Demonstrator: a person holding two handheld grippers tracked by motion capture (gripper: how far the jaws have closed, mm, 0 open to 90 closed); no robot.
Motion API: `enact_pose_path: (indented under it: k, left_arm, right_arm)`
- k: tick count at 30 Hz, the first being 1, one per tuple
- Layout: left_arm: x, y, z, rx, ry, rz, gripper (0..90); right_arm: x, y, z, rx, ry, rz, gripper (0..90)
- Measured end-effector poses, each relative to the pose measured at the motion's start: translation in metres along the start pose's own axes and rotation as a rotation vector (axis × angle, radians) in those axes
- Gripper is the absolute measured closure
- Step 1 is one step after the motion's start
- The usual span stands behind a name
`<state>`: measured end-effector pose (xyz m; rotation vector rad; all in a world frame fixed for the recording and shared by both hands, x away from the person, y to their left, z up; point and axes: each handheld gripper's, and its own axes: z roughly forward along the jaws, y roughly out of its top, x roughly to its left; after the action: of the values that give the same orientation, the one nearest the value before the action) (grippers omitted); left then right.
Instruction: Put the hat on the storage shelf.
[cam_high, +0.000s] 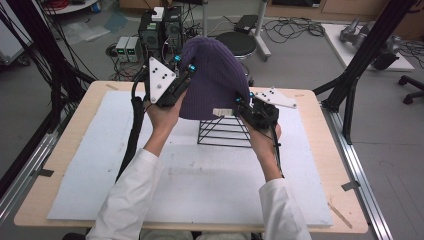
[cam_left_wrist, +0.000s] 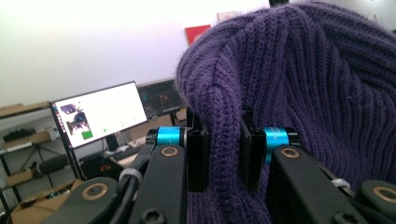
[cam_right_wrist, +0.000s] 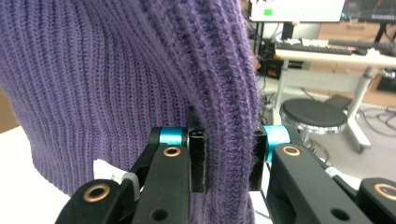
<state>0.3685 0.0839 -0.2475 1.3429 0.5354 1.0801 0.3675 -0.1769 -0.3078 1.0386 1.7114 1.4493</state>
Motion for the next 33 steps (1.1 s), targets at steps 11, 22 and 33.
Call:
enact_pose_path:
  k: [11,22,33]
  left_arm:
    - [-0.011,-0.024,0.009,0.057,-0.011,0.029,76.7]
    - [-0.025,-0.050,0.018,0.120,-0.050,0.031,76.6]
    - [-0.042,-0.067,0.020,0.149,-0.084,0.030,76.4]
  right_arm:
    - [-0.009,-0.024,0.002,0.075,-0.043,0.039,77.8]
    - [-0.017,-0.045,0.002,0.136,-0.082,0.054,78.0]
    - [-0.028,-0.065,-0.003,0.204,-0.100,0.120,77.9]
